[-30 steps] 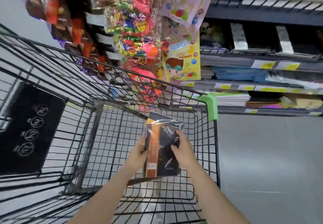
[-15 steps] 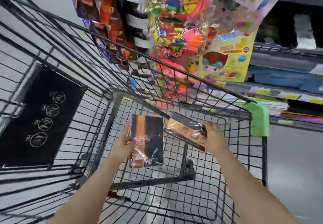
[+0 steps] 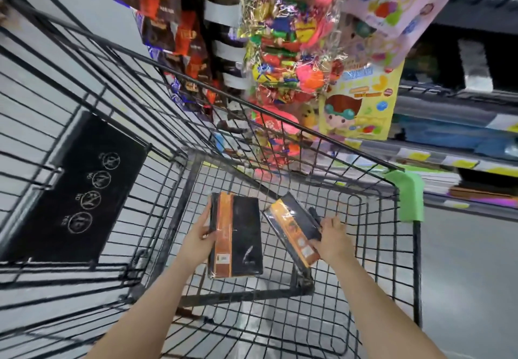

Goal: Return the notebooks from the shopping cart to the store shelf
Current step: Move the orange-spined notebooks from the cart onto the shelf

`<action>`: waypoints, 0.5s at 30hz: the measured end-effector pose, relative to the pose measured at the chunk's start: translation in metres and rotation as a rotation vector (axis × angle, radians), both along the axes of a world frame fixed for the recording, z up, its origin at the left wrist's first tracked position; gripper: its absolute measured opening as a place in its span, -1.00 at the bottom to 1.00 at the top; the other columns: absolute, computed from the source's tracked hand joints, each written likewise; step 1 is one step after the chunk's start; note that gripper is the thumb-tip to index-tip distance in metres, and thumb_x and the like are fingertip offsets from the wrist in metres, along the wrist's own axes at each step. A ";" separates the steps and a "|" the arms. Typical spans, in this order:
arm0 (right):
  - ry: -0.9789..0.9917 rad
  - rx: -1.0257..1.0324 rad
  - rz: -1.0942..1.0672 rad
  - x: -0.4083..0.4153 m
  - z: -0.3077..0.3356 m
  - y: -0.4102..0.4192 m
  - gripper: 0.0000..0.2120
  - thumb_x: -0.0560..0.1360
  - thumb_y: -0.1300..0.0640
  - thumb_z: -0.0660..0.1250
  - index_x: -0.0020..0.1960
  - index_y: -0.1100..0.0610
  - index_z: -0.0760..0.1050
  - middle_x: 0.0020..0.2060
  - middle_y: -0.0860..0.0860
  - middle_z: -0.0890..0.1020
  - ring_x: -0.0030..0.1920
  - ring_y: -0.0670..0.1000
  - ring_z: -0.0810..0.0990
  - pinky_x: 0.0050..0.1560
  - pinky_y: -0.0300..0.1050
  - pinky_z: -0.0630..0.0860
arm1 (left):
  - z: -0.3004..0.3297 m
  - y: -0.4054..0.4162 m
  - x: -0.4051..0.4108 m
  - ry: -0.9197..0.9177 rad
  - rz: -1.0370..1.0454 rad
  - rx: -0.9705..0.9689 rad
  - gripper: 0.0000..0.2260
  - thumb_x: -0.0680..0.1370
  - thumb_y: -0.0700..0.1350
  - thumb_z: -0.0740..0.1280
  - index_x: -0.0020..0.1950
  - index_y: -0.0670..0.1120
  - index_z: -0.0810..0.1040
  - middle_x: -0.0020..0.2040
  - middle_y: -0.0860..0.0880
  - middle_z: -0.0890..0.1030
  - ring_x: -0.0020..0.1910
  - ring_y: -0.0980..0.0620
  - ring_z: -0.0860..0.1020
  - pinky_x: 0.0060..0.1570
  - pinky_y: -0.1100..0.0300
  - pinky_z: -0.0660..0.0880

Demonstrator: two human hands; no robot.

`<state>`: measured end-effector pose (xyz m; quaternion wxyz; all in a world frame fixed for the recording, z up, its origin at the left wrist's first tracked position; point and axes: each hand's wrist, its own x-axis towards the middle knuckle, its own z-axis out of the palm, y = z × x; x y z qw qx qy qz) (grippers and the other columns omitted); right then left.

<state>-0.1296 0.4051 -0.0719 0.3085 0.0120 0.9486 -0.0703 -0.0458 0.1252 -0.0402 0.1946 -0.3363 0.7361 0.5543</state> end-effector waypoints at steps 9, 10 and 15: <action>0.012 -0.030 -0.083 0.012 -0.023 -0.001 -0.45 0.40 -0.04 0.38 0.31 0.14 0.32 0.24 0.11 0.43 0.28 0.12 0.37 0.22 0.00 0.42 | -0.009 0.010 -0.002 -0.019 -0.052 -0.045 -0.38 0.58 -0.25 0.23 0.48 0.20 0.04 0.06 -0.08 0.54 -0.06 0.01 0.53 0.10 0.08 0.47; 0.009 -0.046 -0.108 0.012 -0.021 0.000 -0.46 0.39 -0.04 0.39 0.28 0.14 0.34 0.23 0.11 0.43 0.27 0.12 0.38 0.20 -0.01 0.43 | -0.011 0.012 -0.002 -0.015 -0.045 -0.029 -0.38 0.57 -0.25 0.23 0.48 0.19 0.04 0.06 -0.08 0.55 -0.07 0.01 0.54 0.13 0.04 0.47; -0.098 -0.202 -0.241 0.008 -0.006 -0.002 -0.63 0.41 0.04 0.39 0.20 0.09 0.52 0.21 0.09 0.40 0.16 0.13 0.47 0.14 -0.07 0.45 | -0.010 0.013 -0.005 -0.046 -0.036 -0.026 -0.38 0.58 -0.26 0.22 0.49 0.21 0.06 0.03 0.03 0.47 0.02 -0.01 0.50 0.19 -0.04 0.46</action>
